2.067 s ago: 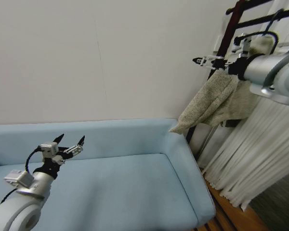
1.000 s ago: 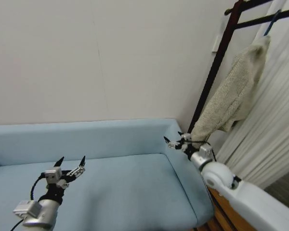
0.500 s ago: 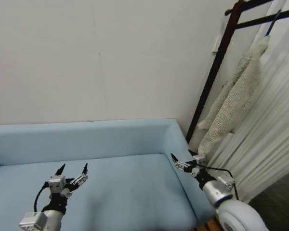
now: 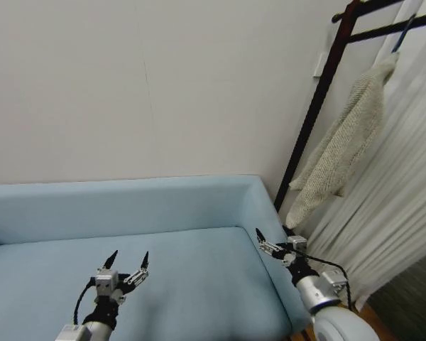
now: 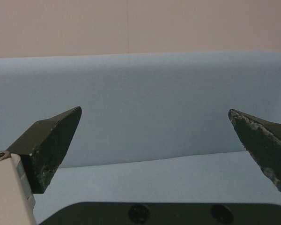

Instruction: Pick up the clothes from the sofa and hang them on the clothes hanger.

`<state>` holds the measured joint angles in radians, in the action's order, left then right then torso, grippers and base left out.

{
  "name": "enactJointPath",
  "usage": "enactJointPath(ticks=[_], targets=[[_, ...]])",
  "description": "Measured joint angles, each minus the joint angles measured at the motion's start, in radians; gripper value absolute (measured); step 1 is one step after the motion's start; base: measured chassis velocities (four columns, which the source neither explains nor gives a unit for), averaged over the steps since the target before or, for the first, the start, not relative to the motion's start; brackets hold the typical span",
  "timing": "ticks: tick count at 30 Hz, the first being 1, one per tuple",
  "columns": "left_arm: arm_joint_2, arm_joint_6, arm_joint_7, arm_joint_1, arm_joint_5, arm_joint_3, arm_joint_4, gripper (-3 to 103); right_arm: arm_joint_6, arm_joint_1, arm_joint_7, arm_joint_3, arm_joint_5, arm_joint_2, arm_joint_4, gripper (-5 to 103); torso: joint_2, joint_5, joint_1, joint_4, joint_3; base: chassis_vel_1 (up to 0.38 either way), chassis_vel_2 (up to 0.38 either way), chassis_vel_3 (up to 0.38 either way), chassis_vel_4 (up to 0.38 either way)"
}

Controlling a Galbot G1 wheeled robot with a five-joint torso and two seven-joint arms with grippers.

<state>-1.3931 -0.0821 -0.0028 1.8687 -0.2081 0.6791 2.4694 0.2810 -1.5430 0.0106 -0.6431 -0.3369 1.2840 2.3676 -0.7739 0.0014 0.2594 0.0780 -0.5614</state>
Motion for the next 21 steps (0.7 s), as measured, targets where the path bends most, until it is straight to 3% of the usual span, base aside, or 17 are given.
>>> enactJointPath(ticks=[21], targets=[[0.016, -0.035, -0.009, -0.014, 0.004, 0.037, 0.032, 100, 0.009, -0.024, 0.009, -0.02, -0.056, -0.038, 0.045, 100, 0.0, 0.0, 0.0, 0.0, 0.0, 0.0, 0.0, 0.0, 0.0]])
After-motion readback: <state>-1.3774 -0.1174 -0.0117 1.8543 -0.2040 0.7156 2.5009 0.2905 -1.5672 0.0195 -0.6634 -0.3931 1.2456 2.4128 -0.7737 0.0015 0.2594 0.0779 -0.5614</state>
